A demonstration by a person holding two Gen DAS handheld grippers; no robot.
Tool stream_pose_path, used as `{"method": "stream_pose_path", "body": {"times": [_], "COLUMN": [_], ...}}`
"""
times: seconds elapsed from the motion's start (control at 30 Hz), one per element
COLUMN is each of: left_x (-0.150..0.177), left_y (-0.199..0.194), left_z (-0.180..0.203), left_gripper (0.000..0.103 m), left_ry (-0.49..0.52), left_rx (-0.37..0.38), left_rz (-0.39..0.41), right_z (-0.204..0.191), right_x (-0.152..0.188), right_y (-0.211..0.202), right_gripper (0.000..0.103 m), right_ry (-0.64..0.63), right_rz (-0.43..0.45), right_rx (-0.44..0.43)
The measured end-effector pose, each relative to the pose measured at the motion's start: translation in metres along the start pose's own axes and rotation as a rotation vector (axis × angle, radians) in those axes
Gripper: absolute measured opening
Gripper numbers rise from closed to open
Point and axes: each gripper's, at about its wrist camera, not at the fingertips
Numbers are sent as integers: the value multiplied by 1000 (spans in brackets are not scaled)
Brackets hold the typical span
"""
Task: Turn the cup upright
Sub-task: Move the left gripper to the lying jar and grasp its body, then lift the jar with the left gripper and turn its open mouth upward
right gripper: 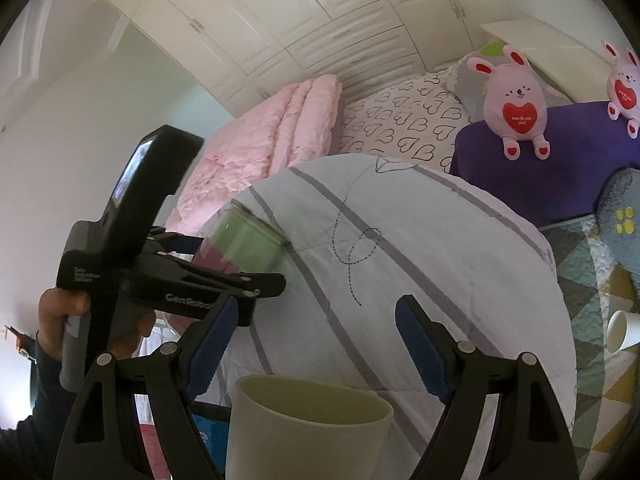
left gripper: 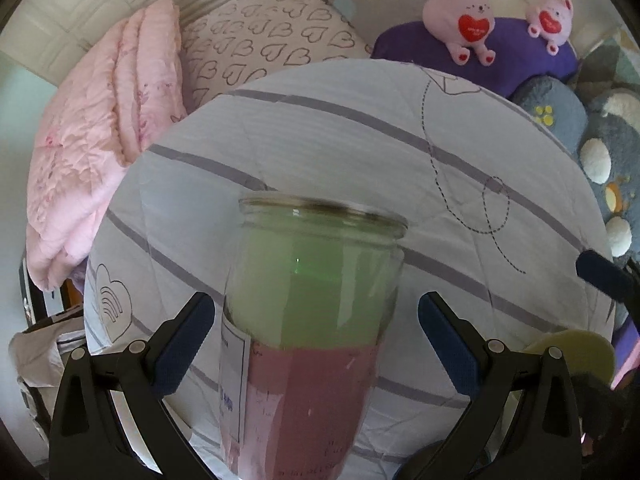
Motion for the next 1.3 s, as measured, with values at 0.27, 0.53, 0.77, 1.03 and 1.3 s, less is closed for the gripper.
{"method": "stream_pose_path", "body": {"times": [0.27, 0.53, 0.77, 1.03, 1.3], "left_x": [5, 18, 26, 49, 88], "left_y": [-5, -25, -45, -61, -70], "left_z": [-2, 2, -1, -16, -22], "left_gripper": [74, 74, 74, 74, 73], "left_ry": [12, 35, 31, 0, -1], "left_rx": [-6, 38, 48, 101, 92], "left_rz": [13, 100, 205, 318, 392], "right_z": [-4, -11, -31, -42, -57], "right_x": [5, 6, 9, 9, 12], "right_y": [-4, -14, -20, -21, -25], "right_gripper": [82, 82, 82, 82, 82], "right_ry": [-5, -21, -95, -138, -169], "right_rz": [-4, 8, 37, 40, 48], "right_rx": [-13, -4, 41, 60, 73]}}
Point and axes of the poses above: each gripper's, at about its wrist camera, not at the fingertips, and y roughly the way its jaws point, z to its right, x to its underside, and after that the axes turned 14 degrees about x, right-handed
